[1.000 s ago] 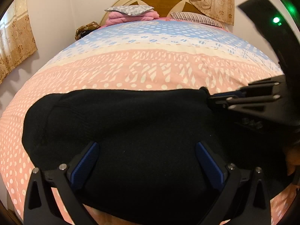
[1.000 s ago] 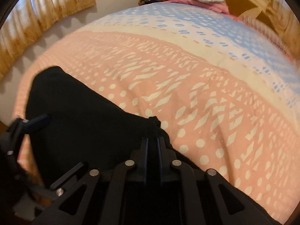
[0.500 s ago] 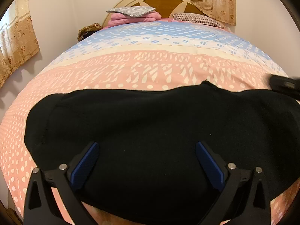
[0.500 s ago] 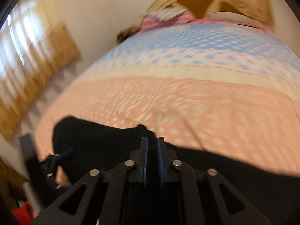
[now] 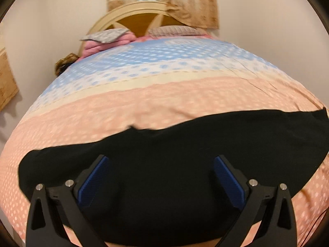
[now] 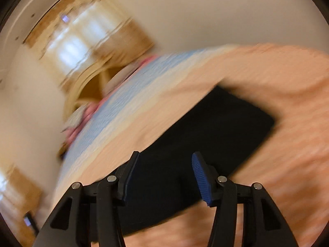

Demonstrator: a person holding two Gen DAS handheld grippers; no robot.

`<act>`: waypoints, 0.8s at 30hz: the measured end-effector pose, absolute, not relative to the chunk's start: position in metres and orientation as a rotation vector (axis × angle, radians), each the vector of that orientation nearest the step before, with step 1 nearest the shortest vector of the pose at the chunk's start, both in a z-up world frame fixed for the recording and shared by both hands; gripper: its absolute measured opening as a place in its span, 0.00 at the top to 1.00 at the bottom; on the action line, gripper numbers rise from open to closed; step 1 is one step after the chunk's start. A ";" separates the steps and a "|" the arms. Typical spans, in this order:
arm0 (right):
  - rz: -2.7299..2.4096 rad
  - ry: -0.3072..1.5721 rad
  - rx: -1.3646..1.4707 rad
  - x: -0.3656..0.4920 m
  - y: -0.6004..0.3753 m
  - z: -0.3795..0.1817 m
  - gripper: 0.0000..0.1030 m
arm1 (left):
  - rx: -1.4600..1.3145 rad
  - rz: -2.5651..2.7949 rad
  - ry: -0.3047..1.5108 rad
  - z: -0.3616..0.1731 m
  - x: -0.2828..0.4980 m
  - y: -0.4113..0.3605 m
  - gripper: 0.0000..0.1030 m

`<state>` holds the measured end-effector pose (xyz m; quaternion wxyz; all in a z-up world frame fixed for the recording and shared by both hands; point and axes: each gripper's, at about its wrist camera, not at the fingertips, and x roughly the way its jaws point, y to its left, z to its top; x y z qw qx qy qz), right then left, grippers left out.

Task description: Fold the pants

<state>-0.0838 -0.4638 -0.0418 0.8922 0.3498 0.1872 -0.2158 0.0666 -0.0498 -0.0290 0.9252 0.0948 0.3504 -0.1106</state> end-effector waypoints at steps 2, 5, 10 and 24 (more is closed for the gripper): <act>-0.588 0.405 0.723 -0.095 -0.490 -0.042 0.48 | 0.186 -0.261 0.738 -0.030 0.067 -0.070 0.00; -0.625 0.431 0.800 -0.097 -0.522 -0.052 0.48 | 0.218 -0.283 0.757 -0.038 0.064 -0.092 0.00; -0.593 0.452 0.858 -0.103 -0.542 -0.072 0.48 | 0.222 -0.265 0.749 -0.046 0.059 -0.098 0.00; -0.654 0.508 0.803 -0.093 -0.541 -0.078 0.45 | 0.086 -0.293 0.807 -0.053 0.061 -0.086 0.00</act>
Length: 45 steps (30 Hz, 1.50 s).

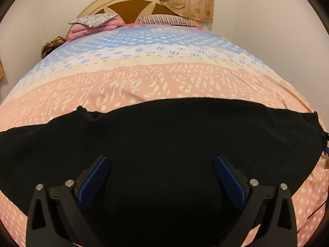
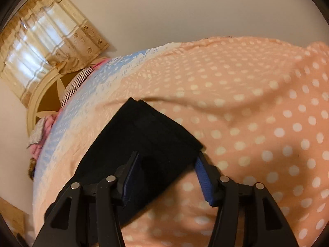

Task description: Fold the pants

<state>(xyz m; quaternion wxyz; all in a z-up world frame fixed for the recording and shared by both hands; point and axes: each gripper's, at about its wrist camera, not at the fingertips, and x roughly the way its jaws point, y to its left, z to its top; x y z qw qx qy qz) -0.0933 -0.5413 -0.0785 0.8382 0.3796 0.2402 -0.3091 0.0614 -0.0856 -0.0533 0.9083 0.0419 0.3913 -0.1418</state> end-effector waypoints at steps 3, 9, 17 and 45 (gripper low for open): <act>-0.611 0.470 0.826 -0.092 -0.544 -0.078 0.53 | 0.081 -0.291 0.808 -0.054 0.060 -0.085 0.00; -0.563 0.454 0.847 -0.091 -0.541 -0.077 0.89 | 0.094 -0.313 0.825 -0.050 0.063 -0.084 0.00; -0.260 0.398 0.477 -0.050 -0.417 0.016 0.89 | 0.154 -0.274 0.799 -0.032 0.062 -0.055 0.00; 0.009 0.510 0.268 0.012 -0.292 -0.012 0.48 | 0.125 -0.358 0.723 -0.007 0.070 -0.062 0.00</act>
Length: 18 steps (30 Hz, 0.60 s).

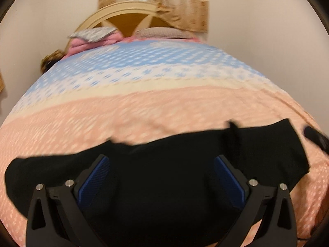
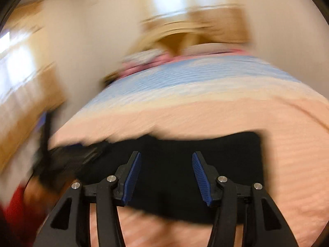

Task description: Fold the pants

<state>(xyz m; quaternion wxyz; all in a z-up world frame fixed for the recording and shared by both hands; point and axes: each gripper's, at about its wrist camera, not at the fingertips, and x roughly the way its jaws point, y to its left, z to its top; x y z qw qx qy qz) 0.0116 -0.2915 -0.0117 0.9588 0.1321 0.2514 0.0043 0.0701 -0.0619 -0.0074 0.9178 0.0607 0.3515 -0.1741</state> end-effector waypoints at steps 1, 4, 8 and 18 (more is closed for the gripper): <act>-0.053 0.510 0.295 0.020 -0.307 -0.011 0.48 | 0.144 -0.377 0.725 -0.008 0.070 -0.077 0.00; -0.137 0.578 0.292 0.052 -0.336 -0.022 0.48 | 0.223 -0.359 0.750 -0.022 0.072 -0.110 0.00; -0.154 0.700 0.331 0.078 -0.358 -0.058 0.48 | 0.239 -0.340 0.794 -0.045 0.074 -0.117 0.00; -0.077 0.493 0.315 0.049 -0.306 -0.021 0.46 | 0.163 -0.224 0.735 -0.011 0.069 -0.032 0.00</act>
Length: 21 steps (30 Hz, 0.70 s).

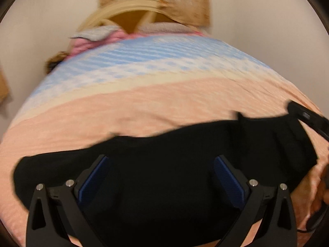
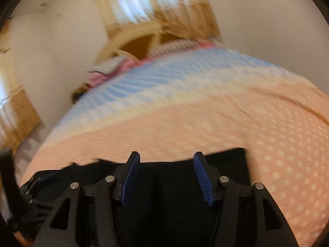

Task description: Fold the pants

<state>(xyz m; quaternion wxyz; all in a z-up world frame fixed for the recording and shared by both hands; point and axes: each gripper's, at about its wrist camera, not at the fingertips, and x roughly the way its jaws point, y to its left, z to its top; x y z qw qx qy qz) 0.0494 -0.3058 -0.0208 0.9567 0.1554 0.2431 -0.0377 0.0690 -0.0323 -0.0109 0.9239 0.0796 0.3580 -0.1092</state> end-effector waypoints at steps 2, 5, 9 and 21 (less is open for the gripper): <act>-0.012 0.468 0.267 0.047 -0.272 -0.016 0.46 | 0.114 -0.118 0.741 -0.009 0.073 0.014 0.00; 0.123 0.513 0.208 0.063 -0.212 -0.022 0.46 | 0.030 0.047 0.768 -0.012 0.078 0.090 0.00; 0.275 0.572 0.111 0.078 -0.132 -0.038 0.46 | -0.105 0.263 0.789 -0.022 0.076 0.186 0.00; 0.348 0.708 -0.094 0.088 -0.046 -0.094 0.41 | -0.451 0.209 0.808 -0.054 0.083 0.244 0.00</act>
